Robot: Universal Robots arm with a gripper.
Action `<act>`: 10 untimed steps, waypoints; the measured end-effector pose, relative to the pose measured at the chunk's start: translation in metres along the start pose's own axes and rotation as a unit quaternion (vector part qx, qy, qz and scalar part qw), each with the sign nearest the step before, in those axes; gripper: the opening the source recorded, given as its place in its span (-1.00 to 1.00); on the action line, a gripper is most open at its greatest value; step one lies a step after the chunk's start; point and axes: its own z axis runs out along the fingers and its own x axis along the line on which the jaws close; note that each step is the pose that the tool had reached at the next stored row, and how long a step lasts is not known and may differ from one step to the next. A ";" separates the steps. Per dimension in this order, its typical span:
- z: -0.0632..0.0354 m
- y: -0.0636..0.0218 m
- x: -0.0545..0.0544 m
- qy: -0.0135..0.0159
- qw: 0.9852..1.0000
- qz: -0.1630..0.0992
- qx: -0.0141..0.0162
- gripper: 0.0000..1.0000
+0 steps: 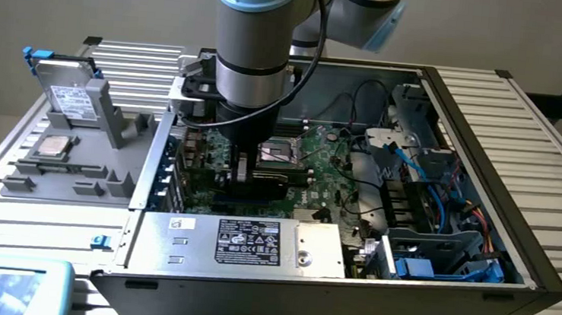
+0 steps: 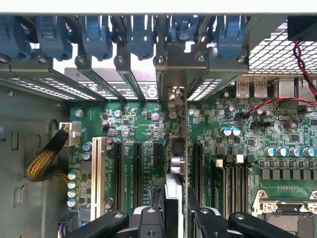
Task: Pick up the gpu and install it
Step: 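Insert the gpu into the slot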
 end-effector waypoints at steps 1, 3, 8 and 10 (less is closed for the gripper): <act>0.0000 0.0000 0.000 0.000 1.000 0.000 0.000 -0.44; 0.0000 0.0000 0.000 0.000 1.000 0.000 0.000 -0.44; 0.0006 0.0004 0.000 0.000 1.000 0.000 0.000 -0.44; 0.0010 0.0005 0.000 0.000 1.000 0.000 0.000 -0.44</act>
